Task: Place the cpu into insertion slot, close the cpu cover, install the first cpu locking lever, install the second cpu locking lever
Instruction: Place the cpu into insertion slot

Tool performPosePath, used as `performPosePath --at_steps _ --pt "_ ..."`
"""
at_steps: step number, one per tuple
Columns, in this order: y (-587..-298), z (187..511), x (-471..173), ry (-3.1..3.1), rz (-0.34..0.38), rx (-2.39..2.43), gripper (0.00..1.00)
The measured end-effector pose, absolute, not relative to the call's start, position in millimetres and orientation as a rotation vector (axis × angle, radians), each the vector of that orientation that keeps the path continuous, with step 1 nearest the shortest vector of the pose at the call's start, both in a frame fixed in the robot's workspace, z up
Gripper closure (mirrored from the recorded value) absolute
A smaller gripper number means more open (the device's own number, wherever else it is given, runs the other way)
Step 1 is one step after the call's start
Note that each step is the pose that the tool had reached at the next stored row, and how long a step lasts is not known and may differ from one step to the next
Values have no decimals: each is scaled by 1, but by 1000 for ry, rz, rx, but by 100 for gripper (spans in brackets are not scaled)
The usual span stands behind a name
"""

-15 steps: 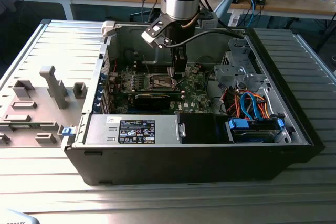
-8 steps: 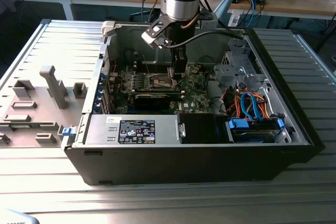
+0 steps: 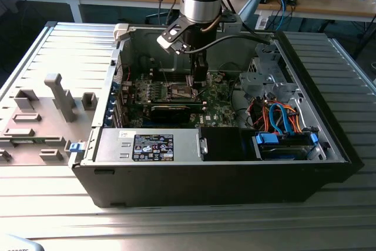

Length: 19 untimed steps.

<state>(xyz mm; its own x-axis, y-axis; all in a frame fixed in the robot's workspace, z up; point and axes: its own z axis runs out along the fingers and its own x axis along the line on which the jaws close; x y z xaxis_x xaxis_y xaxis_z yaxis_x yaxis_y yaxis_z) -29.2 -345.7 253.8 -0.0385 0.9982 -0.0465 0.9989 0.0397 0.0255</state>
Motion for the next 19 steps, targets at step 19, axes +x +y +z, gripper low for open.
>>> performPosePath --at_steps 19 --pt "-336 253 -33 2227 -21 2142 46"
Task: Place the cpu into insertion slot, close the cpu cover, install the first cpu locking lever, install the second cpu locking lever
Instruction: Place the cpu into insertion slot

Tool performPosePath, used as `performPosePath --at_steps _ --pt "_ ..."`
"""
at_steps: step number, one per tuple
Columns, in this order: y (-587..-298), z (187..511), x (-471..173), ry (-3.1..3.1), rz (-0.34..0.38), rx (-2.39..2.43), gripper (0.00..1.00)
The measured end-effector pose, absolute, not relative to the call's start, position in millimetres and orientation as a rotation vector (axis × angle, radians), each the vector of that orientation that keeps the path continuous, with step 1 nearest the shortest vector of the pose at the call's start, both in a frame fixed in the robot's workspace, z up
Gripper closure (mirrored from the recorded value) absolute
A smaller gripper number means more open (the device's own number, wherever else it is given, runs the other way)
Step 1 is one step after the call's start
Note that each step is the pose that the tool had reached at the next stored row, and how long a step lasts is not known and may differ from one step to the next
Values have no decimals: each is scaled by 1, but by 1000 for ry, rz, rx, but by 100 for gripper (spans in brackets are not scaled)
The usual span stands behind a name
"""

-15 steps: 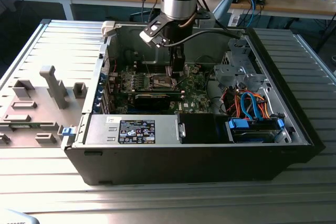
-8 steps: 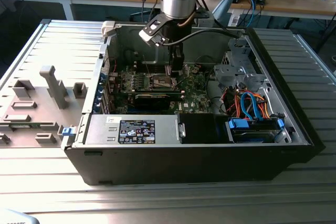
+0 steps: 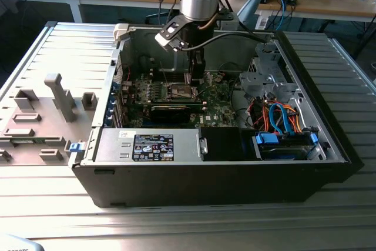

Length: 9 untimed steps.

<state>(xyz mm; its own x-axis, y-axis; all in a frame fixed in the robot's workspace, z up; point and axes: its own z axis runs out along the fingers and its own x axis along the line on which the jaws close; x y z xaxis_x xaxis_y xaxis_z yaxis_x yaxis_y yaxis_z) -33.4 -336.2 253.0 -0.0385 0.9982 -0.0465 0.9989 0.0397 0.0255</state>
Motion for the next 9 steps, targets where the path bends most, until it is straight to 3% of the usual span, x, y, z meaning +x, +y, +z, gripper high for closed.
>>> performPosePath --at_steps 9 --pt "-335 253 -34 2228 -21 2142 46"
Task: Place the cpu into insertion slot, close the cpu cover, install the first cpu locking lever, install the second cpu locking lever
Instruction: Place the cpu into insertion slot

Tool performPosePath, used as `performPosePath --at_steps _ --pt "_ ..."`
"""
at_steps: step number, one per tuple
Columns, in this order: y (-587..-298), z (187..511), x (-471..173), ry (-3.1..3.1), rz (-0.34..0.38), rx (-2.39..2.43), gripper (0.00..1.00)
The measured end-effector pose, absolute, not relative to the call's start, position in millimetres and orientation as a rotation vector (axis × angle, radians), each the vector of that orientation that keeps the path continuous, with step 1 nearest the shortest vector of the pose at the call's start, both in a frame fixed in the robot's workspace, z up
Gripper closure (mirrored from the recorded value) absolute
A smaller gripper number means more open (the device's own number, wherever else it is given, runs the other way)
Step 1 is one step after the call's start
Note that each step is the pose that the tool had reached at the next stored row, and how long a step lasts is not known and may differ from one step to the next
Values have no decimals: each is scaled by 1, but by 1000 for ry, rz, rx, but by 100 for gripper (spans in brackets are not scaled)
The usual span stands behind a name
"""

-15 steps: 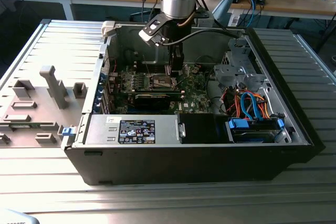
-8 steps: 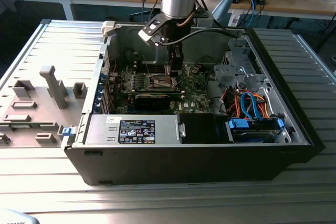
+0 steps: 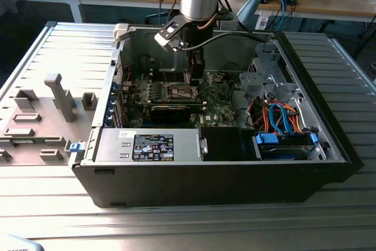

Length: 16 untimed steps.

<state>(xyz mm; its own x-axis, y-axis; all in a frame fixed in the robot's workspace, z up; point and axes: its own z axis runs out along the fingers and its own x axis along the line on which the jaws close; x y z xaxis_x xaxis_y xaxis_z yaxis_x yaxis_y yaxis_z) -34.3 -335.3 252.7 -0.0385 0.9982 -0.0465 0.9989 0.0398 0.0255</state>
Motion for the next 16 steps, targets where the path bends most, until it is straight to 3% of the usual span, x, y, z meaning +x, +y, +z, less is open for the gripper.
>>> performPosePath --at_steps 16 --pt "-334 252 -38 2227 -21 2142 46"
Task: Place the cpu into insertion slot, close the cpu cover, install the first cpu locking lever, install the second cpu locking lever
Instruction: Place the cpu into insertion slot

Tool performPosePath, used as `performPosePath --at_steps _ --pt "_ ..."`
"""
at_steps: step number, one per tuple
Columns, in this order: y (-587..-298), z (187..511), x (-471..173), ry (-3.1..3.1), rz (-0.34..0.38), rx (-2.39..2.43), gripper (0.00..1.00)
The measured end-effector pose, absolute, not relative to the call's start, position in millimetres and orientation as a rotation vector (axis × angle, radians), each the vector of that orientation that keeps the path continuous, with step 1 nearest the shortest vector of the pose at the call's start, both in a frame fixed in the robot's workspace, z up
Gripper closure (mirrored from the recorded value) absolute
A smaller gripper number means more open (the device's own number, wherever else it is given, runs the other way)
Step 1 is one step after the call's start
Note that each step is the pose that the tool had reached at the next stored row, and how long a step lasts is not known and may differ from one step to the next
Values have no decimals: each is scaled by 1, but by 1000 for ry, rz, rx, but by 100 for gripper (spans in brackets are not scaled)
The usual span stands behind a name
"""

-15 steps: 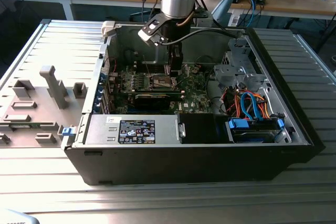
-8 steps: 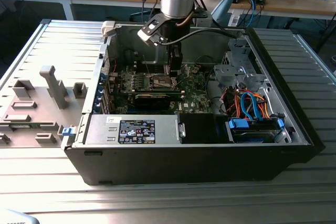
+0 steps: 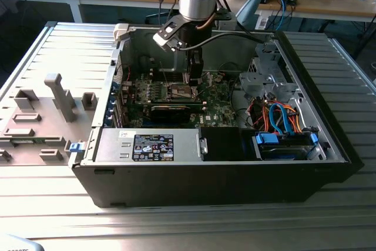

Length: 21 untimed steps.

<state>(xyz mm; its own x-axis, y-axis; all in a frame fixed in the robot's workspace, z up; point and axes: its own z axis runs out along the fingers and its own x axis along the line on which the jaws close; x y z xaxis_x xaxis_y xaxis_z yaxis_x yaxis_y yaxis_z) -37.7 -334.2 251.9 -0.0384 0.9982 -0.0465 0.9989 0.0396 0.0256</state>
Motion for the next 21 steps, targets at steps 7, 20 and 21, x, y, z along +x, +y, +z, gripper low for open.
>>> performPosePath --at_steps 7,20,21 --pt "-333 252 -39 2228 -21 2142 46" --pt "-330 252 -40 2228 -21 2142 46" --pt "-329 252 -40 2227 -21 2142 46"
